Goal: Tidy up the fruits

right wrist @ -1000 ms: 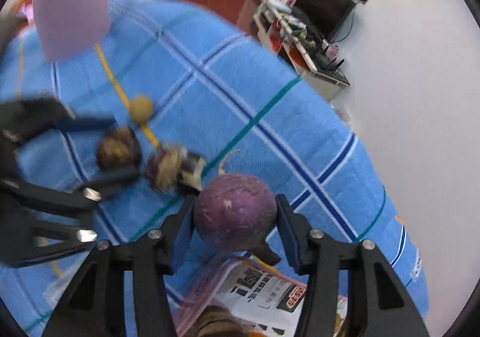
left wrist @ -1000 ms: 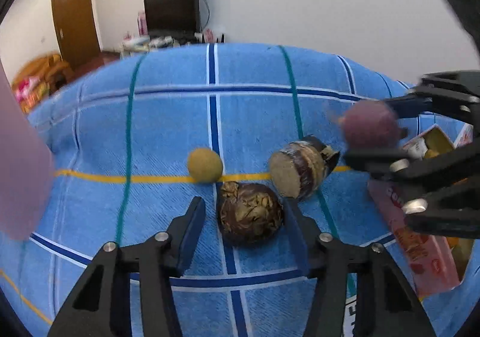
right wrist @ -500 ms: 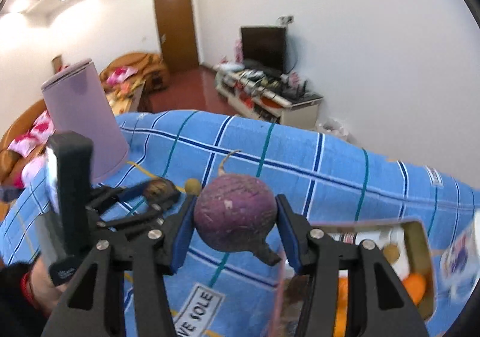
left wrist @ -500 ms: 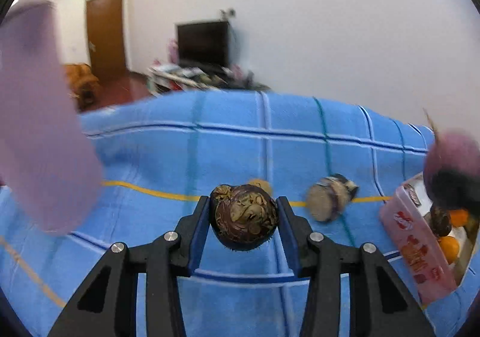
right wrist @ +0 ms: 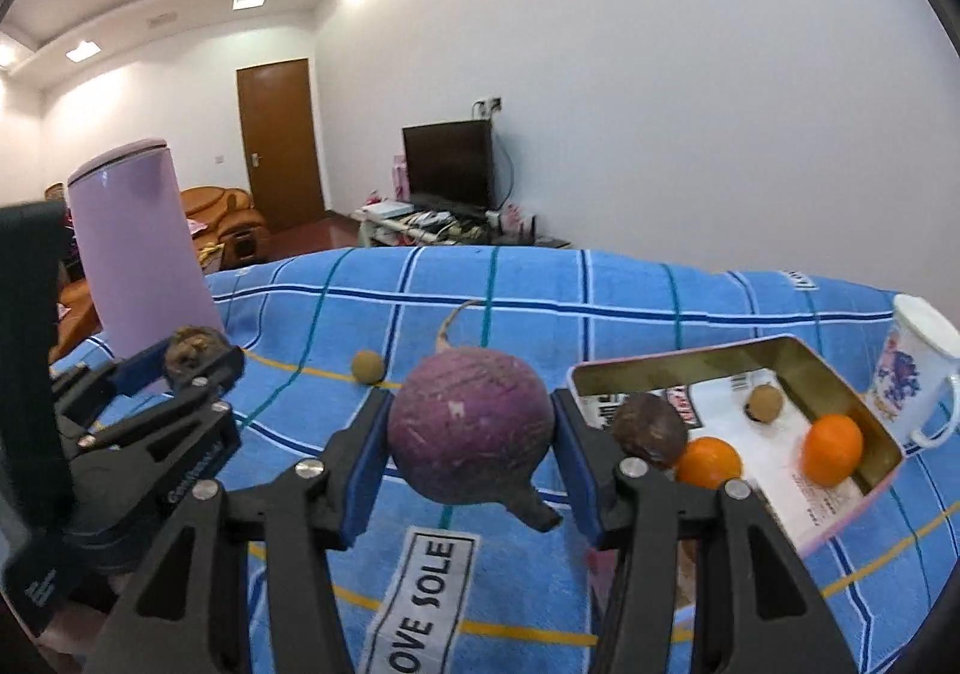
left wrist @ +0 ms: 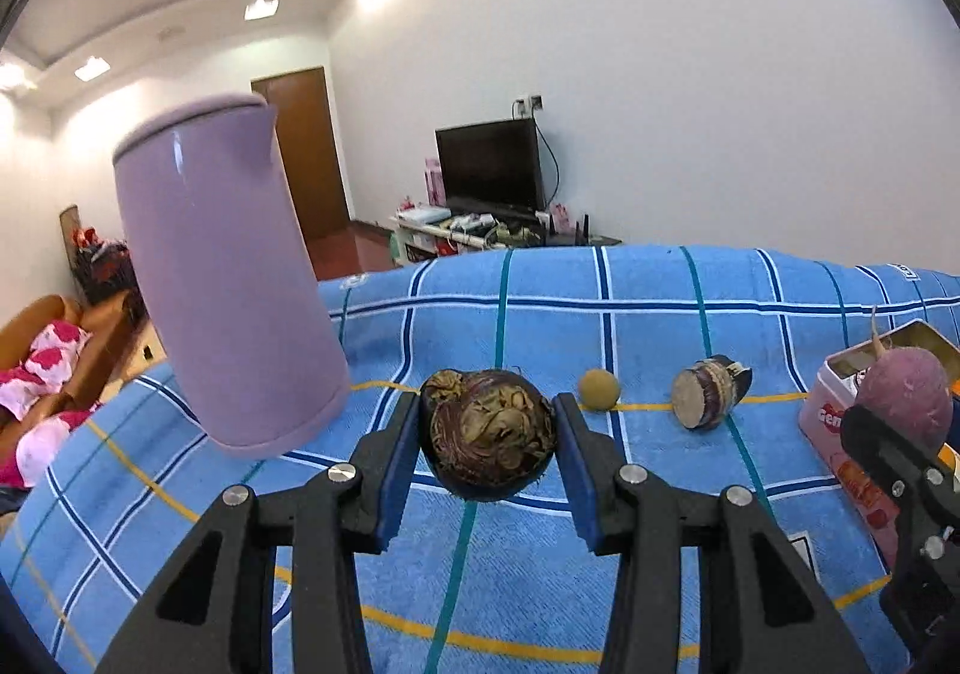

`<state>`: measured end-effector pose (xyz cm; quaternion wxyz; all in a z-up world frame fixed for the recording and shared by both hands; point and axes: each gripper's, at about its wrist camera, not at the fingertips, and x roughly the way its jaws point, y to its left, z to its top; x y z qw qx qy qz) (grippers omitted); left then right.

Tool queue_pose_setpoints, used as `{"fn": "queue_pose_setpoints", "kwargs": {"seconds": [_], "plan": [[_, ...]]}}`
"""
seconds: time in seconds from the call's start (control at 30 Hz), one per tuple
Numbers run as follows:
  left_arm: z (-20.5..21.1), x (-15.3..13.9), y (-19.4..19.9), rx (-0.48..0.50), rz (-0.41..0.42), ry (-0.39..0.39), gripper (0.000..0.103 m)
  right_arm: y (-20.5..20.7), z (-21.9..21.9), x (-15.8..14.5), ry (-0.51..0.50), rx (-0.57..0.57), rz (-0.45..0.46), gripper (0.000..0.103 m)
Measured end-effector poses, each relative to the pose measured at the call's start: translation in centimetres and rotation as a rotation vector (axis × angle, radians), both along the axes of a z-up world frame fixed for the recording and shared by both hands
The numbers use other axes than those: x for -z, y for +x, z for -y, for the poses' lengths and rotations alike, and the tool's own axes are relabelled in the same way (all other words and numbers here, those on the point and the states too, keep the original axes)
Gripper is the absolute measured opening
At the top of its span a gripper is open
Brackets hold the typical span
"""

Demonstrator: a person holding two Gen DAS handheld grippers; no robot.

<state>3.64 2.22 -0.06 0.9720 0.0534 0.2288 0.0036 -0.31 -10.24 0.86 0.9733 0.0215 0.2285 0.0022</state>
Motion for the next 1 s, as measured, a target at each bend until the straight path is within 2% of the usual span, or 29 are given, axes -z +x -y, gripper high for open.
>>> {"fn": "queue_pose_setpoints", "kwargs": {"seconds": [0.47,1.0], "plan": [[0.2,0.1,-1.3,0.016,0.019,-0.001,0.046,-2.4,-0.9,0.4,-0.079,0.025,0.05,0.055],[0.6,0.0,-3.1,0.038,0.02,-0.027,0.046,-3.9,-0.5,0.3,-0.095,0.025,0.065,0.055]]}}
